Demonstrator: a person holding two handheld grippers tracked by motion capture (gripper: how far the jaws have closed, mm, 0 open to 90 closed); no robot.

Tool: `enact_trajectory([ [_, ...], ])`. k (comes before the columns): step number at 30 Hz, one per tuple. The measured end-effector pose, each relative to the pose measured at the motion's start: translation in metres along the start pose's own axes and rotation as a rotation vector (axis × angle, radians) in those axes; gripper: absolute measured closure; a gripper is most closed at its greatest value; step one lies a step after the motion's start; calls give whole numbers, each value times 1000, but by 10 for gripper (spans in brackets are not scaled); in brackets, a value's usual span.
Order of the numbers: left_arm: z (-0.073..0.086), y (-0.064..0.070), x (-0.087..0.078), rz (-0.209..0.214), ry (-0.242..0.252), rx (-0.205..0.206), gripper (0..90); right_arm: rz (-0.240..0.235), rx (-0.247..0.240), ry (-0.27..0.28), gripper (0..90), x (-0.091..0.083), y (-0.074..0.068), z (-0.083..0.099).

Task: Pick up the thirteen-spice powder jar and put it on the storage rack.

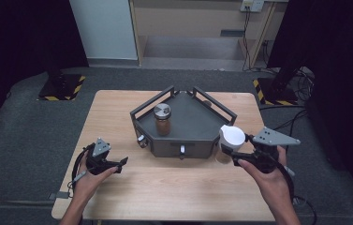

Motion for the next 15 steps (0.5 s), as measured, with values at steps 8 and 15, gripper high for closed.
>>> enact_trajectory([
  [8,0,1,1,4,-4,4,19,-7,-1,18,312,19,3,-33],
  [15,0,1,3,5,-9,12,19,12,-7,28,312,39,8,-50],
])
Point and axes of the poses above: each handheld gripper's, and its own axes: x roughly forward along the jaws, z roughly out of its underside, y roughly to its right, the point moved 6 cm from there along x, roughly forward along the jaws, and after that the axes turned 8 degrees about x, right-handed, at the moved point
